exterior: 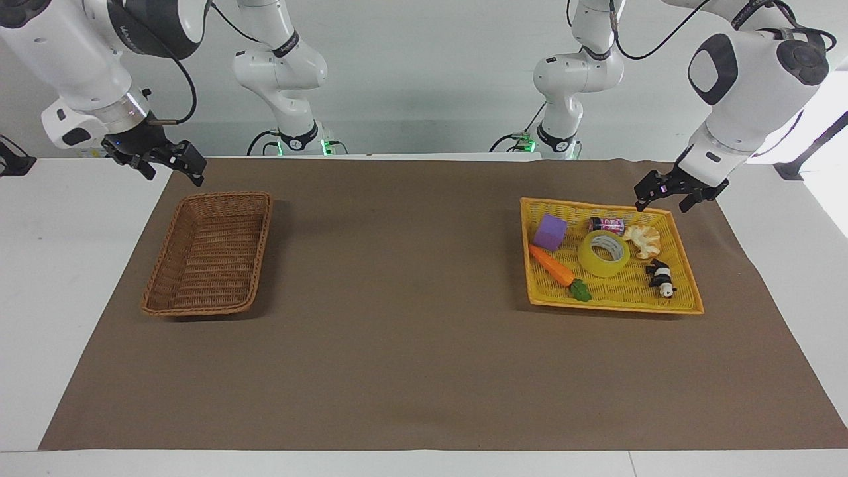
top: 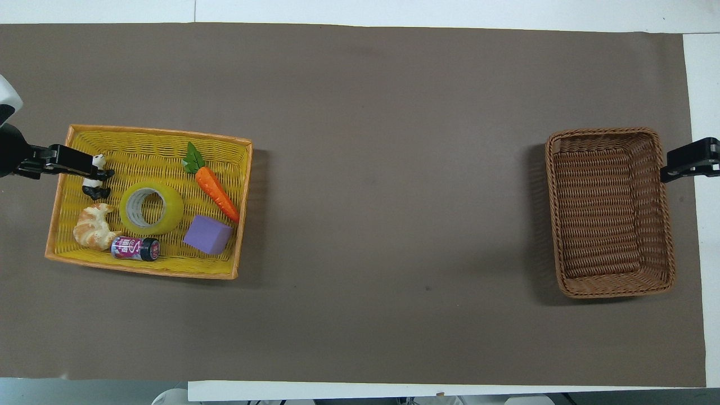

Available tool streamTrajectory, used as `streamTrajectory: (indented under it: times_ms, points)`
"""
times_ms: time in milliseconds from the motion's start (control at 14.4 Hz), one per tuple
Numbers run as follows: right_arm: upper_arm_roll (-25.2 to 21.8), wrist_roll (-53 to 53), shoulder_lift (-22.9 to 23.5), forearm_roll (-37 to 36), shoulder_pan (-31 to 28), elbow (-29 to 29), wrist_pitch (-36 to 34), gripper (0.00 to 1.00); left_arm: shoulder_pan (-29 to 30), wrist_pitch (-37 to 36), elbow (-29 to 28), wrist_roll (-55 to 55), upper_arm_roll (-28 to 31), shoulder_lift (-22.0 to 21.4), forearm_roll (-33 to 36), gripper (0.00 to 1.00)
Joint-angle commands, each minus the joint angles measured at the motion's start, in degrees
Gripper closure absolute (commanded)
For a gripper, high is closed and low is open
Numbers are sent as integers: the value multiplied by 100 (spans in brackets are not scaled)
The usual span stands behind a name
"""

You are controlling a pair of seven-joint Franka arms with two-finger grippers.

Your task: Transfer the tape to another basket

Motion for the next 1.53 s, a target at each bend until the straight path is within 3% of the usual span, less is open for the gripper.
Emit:
streamTrajectory:
  times_ms: [0,278,347,555,1041,1249,1457]
  points:
    - [23,-102,-121,31,-22,-130,23,0,-30,-62,-68,49,21,-99,-50,0]
    - [23,-102,-113,31,-22,-130,23,0,-13,-264,-129,-82,30,-142,-41,0]
    - [23,-102,-121,31,-22,-130,23,0,22,-108,-347,-100,30,-238,-33,0]
    - [23,-102,-121,31,-22,-130,23,0,14,1288,-1191,-144,30,-248,-33,0]
    - [23,-102,-121,31,-22,-130,23,0,49,3063,-2247,-267,30,243,-33,0]
    - [23,-102,-112,31,-22,-130,23,0,260,3207,-2265,-223,21,393,-33,1]
    - [23,-102,-121,31,-22,-130,23,0,268,3207,-2318,-241,30,420,-33,12]
